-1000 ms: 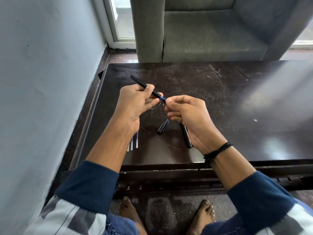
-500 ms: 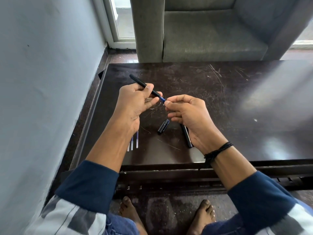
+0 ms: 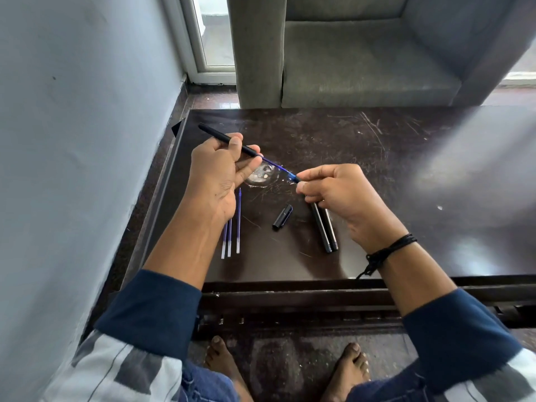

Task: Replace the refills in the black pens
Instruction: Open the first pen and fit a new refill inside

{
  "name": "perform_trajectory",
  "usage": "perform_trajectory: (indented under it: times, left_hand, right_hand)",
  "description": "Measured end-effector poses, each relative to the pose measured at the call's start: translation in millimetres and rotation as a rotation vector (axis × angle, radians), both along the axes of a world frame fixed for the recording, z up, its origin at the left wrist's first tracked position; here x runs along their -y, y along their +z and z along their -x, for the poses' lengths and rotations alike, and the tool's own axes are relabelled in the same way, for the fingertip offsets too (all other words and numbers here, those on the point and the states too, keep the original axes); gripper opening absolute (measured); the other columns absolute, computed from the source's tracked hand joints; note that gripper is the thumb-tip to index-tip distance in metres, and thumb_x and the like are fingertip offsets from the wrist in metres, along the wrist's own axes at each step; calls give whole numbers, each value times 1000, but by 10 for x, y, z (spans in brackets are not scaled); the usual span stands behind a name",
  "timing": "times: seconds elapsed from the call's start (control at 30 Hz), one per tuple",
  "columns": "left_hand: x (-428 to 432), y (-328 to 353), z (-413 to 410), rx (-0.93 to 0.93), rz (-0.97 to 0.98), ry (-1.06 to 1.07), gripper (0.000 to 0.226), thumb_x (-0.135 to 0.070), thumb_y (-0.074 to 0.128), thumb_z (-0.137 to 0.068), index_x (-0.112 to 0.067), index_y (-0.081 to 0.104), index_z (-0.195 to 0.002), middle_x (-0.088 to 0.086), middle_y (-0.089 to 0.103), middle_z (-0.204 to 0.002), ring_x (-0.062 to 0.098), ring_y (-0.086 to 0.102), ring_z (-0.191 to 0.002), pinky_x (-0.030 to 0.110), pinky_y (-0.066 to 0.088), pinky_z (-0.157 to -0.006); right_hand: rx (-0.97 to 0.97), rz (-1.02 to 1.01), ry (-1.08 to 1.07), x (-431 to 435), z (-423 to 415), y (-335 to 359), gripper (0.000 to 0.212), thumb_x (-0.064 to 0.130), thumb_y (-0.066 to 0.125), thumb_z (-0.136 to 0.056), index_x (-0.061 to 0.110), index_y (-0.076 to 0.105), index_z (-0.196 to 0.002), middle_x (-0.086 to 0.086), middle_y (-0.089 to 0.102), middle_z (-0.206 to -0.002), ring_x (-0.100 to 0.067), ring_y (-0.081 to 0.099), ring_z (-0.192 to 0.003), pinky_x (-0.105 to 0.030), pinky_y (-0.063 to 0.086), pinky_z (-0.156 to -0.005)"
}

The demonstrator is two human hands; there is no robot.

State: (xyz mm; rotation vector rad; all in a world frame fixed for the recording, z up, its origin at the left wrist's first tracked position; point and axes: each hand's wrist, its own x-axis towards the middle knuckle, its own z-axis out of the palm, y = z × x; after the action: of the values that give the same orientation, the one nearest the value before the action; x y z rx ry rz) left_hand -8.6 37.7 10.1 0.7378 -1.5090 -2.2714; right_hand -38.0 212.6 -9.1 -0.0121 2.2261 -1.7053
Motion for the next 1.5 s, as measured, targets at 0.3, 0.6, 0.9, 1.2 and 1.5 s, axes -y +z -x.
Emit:
perform_trajectory:
  times: [0.3, 0.6, 0.9, 1.2, 1.5]
  left_hand:
    - [69, 14, -4, -50, -100, 61, 11, -4, 49, -103, -4, 60, -101, 14, 69, -85, 22, 74, -83, 30, 62, -74]
    - [56, -20, -1, -60, -197, 39, 11, -3, 51, -102, 1, 59, -108, 14, 70, -82, 22, 74, -82, 30, 62, -72]
    - [9, -60, 10, -53, -200, 26, 11, -3, 50, -102, 0, 59, -106, 15, 68, -84, 22, 73, -83, 30, 62, -73]
    - [-178, -78, 3, -49, -312, 23, 13, -4, 49, -103, 1, 59, -109, 15, 68, -86, 25, 72, -89, 33, 63, -76]
    - [-243, -60, -30, -43, -373, -27, 18, -3, 49, -102, 5, 57, -117, 21, 64, -107, 31, 69, -106, 35, 62, -79]
  right_hand:
    - [-295, -827, 39, -262, 140, 33, 22, 15, 67, -86, 34, 76, -87, 4, 71, -108, -28, 62, -99, -33, 47, -79]
    - [-341, -1037, 122, -352, 139, -7, 26, 6, 61, -87, 27, 76, -88, -2, 67, -113, -34, 63, -104, -39, 52, -82]
    - [-324, -994, 119, -334, 169, -31, 32, 4, 61, -84, 31, 73, -97, 1, 66, -117, -31, 63, -104, -34, 44, -77]
    - [-32, 68, -35, -58, 96, -4, 17, 21, 81, -85, 16, 77, -100, 2, 74, -85, -7, 64, -71, -17, 49, -61]
    - [230, 404, -114, 53, -14, -23, 6, 13, 75, -89, 12, 76, -95, 1, 76, -79, -6, 65, -66, -16, 51, -62]
